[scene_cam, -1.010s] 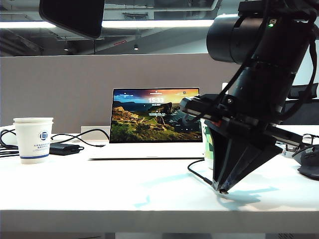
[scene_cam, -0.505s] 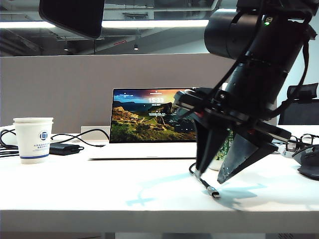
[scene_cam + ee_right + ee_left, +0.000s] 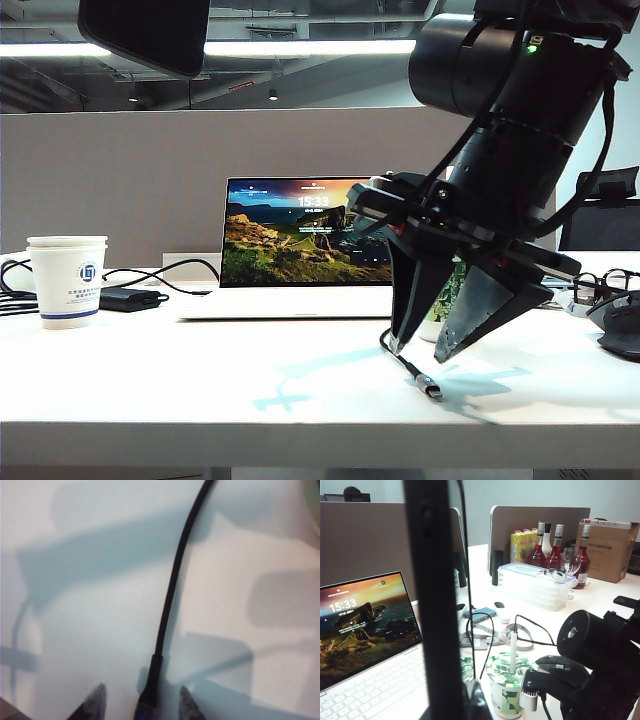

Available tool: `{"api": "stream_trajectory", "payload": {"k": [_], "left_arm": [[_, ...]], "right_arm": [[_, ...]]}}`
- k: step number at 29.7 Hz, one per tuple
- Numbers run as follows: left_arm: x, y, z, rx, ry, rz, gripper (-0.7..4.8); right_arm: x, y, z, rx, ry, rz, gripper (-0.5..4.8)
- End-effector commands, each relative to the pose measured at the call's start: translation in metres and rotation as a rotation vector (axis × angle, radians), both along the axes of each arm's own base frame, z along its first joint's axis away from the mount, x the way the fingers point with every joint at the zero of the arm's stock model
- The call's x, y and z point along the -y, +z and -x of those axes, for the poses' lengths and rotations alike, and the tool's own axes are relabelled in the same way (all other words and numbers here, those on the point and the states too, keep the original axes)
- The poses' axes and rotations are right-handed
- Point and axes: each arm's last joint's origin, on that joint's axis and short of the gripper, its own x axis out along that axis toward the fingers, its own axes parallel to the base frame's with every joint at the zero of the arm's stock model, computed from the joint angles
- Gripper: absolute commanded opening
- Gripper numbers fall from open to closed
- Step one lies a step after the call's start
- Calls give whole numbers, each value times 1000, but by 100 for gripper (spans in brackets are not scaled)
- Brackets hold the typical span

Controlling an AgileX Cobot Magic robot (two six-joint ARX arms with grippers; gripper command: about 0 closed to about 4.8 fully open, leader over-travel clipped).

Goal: Pick up the black phone, pick up the charger plug, insert the charger plug into the phone's charging port, and finally place the connected phone back on the desk.

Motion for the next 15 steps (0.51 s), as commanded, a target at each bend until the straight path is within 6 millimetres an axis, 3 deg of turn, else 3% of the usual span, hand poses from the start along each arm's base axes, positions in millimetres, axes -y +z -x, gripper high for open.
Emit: {"api": "stream_trajectory", "payload": {"k": [1,15], "left_arm": [[0,8,2,55,-5,19,-6],[0,8,2,54,-5,19,-6]], "right_arm": [[-1,1,-1,14,-2,-5,185],[-2,9,-3,-23,-101,2,186]]}}
